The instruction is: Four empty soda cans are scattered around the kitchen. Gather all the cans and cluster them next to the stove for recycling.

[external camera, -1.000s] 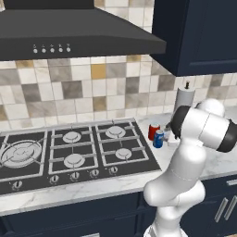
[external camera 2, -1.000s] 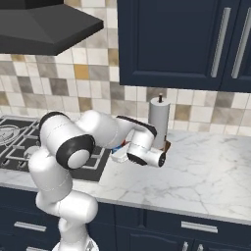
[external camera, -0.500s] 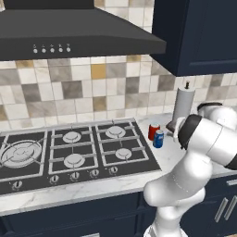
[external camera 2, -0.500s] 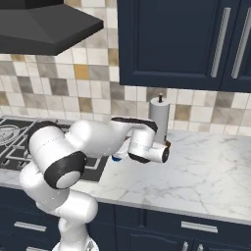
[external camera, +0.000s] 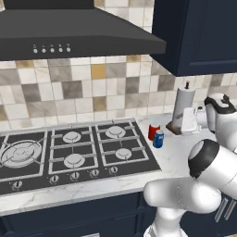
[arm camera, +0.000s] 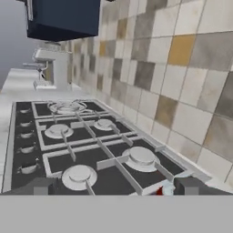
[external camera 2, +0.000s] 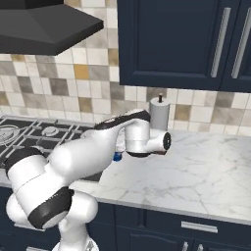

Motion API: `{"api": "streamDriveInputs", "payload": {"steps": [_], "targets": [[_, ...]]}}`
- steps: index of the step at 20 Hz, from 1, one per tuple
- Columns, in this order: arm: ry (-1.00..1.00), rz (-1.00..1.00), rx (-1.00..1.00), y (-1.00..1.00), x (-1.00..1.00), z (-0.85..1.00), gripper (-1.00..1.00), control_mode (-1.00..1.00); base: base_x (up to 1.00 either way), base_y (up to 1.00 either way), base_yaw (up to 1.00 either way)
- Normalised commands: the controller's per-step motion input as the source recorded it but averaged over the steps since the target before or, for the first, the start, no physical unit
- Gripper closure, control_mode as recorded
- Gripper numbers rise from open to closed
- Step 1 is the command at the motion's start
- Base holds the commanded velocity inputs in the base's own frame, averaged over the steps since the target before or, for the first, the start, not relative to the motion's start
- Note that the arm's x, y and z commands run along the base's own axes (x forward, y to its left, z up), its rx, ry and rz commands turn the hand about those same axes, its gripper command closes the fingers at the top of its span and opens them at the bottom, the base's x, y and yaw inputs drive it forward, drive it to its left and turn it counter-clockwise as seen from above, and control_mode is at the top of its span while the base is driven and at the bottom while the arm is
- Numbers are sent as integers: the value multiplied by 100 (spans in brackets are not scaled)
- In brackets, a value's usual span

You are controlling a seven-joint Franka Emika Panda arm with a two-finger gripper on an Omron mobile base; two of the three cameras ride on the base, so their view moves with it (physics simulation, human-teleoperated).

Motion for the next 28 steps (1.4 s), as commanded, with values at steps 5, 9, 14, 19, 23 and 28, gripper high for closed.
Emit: {"api": "streamDriveInputs", "payload": {"steps": [5, 9, 14, 19, 23, 28], "targets": [[-15, 0, -18, 17, -53, 43, -100, -100, 0, 0, 0], [-22, 0, -13, 26, -42, 28, -100, -100, 0, 0, 0], [-15, 0, -9, 24, -30, 11, -100, -100, 0, 0, 0], [-5, 0, -4, 22, -8, 0, -100, -100, 0, 0, 0], [0, 0, 0, 0, 0, 0, -100, 100, -3, 0, 0], [0, 0, 0, 0, 0, 0, -100, 100, -58, -12, 3]]}}
